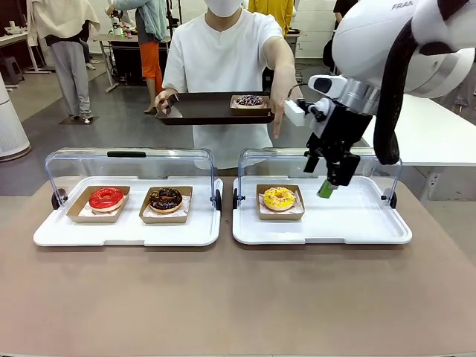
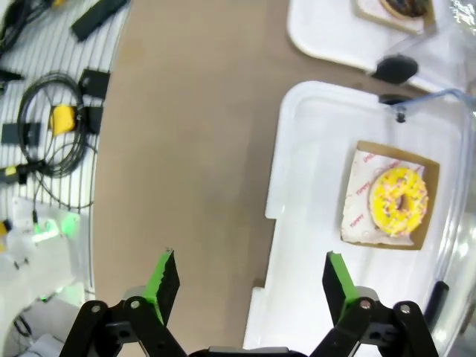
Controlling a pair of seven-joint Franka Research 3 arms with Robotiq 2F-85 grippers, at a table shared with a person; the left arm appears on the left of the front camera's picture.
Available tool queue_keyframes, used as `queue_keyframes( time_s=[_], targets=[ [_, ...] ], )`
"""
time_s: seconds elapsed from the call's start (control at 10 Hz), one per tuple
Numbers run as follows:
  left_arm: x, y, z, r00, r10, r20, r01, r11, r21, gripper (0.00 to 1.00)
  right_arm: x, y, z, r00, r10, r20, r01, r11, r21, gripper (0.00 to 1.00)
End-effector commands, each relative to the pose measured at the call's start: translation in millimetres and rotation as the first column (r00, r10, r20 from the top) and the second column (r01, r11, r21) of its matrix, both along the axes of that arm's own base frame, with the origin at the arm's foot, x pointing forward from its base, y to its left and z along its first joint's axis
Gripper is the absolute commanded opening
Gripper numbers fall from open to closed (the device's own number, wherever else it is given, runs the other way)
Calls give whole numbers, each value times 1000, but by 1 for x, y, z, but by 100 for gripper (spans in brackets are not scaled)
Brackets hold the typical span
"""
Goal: Provide the desired donut to the person.
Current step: Pick up and lift the Paper togo box containing the Donut pointed at by the person.
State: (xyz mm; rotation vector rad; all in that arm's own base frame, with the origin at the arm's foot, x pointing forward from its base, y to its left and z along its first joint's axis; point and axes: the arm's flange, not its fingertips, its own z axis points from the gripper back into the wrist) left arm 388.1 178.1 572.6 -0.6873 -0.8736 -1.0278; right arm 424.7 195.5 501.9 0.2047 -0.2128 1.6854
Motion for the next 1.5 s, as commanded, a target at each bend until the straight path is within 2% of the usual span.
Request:
queue_keyframes(
  time_s=[0.0,0.1,0.3,0.5,0.6,0.8,1.0,1.2,1.3,1.4],
  targets=[
    [-1,0,2,1000,-4,2,4,1000,-2,100,4,40,-10,988,-156,20,157,983,-90,100],
    [-1,0,2,1000,-4,2,4,1000,-2,100,6,57,-18,974,-223,39,226,969,-103,100],
    [-1,0,2,1000,-4,2,4,1000,-2,100,17,79,-36,955,-291,52,295,950,-107,100],
    [-1,0,2,1000,-4,2,4,1000,-2,100,26,94,-53,954,-285,92,296,945,-139,100],
    [-1,0,2,1000,-4,2,4,1000,-2,100,31,98,-63,965,-257,54,263,952,-156,100],
    [-1,0,2,1000,-4,2,4,1000,-2,100,40,93,-80,986,-163,31,166,975,-147,100],
    [-1,0,2,1000,-4,2,4,1000,-2,100,54,83,-95,987,-158,-2,156,975,-157,100],
    [-1,0,2,1000,-4,2,4,1000,-2,100,56,80,-94,988,-146,-38,138,976,-169,100],
    [-1,0,2,1000,-4,2,4,1000,-2,100,49,84,-100,986,-169,-1,166,973,-158,100],
    [-1,0,2,1000,-4,2,4,1000,-2,100,49,84,-100,986,-169,-1,166,973,-158,100]
  ],
)
